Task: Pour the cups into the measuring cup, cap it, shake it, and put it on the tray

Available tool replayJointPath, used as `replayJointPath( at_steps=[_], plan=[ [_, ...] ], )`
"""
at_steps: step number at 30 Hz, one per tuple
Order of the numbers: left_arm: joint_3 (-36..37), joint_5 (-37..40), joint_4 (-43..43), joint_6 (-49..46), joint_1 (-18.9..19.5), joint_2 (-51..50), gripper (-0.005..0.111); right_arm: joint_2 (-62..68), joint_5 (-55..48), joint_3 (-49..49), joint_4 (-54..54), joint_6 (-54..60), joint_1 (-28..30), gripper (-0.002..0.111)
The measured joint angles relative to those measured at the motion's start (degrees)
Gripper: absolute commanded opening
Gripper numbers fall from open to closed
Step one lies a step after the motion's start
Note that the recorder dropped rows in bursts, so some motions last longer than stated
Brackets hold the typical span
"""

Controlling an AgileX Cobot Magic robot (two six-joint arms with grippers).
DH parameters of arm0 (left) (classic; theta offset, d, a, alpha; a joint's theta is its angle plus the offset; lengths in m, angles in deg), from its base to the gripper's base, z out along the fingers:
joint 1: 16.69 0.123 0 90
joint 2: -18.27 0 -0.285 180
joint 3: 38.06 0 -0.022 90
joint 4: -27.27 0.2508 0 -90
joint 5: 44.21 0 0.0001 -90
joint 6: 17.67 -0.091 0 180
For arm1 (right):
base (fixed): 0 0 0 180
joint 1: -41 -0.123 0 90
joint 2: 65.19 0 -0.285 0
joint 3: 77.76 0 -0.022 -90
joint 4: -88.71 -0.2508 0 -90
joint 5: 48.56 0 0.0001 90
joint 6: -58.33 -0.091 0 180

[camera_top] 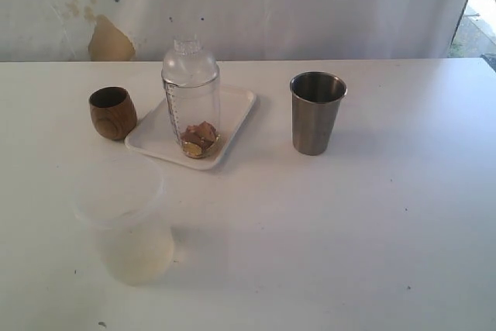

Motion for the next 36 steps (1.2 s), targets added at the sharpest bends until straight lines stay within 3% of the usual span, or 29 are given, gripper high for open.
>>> replayJointPath(
  at_steps=[16,25,36],
  plan=[
    [0.0,1.23,8.13,4.59,9.98,0.1,0.0,0.0,0.0,0.0,0.31,0.0,0.0,0.0],
    [0.0,1.23,9.58,7.07,10.26,0.1,0.0,0.0,0.0,0.0,0.31,0.0,0.0,0.0],
    [0.0,1.23,11.0,3.69,10.26,0.1,0.0,0.0,0.0,0.0,0.31,0.0,0.0,0.0]
  ],
)
